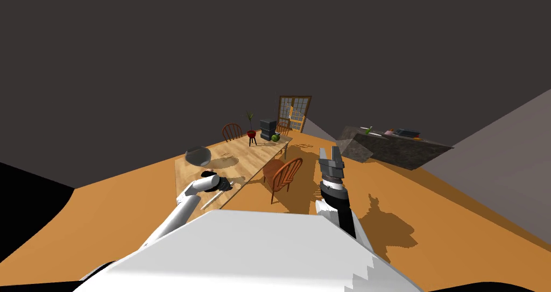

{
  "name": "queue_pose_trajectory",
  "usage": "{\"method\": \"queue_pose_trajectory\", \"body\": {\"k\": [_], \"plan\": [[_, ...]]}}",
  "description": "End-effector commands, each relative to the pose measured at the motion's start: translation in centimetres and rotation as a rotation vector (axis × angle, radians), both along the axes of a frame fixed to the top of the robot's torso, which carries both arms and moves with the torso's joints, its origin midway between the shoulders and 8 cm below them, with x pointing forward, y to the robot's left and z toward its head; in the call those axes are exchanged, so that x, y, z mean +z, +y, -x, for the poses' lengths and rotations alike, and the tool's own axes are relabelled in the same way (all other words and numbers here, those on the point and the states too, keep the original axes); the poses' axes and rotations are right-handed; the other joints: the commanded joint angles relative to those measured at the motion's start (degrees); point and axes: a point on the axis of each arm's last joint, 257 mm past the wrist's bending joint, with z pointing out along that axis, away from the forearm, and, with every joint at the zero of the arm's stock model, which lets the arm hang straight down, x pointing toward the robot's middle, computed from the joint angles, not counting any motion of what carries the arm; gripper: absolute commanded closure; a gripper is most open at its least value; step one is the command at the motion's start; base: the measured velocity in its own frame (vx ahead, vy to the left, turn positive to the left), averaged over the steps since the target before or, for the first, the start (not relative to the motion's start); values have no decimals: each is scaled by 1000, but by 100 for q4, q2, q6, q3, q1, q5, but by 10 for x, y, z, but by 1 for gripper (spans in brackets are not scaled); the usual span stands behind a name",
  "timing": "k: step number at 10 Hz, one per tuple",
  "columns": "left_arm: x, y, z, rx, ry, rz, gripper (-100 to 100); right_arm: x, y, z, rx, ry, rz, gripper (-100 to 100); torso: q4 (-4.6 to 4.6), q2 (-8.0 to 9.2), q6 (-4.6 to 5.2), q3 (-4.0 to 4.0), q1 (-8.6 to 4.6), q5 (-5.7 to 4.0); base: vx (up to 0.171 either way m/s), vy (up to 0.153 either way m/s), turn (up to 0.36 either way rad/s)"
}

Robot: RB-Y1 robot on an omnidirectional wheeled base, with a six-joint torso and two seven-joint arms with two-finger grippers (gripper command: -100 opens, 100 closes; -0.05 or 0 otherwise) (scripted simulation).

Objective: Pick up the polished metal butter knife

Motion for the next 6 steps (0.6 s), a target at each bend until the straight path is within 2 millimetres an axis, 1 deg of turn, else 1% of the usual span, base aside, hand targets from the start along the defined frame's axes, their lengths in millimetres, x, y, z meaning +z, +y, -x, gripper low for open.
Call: {"method": "queue_pose_trajectory", "body": {"k": [1, 2, 6], "plan": [[-6, 2, 11, 30, 57, 38, -100, 0, 0, 0, 0, 0, 0, 0, 0, 0, 0, 0, 0, 0, 26, 20, -49], [-8, 0, 14, 28, 69, 42, -100, 0, 0, 0, 0, 0, 0, 0, 0, -2, 0, -1, 3, 0, 19, 16, -14], [-18, 4, 40, 85, 197, 117, -100, 0, 0, 0, 0, 0, 0, 0, -1, -3, -1, -2, 6, 1, 27, 22, -30]]}}
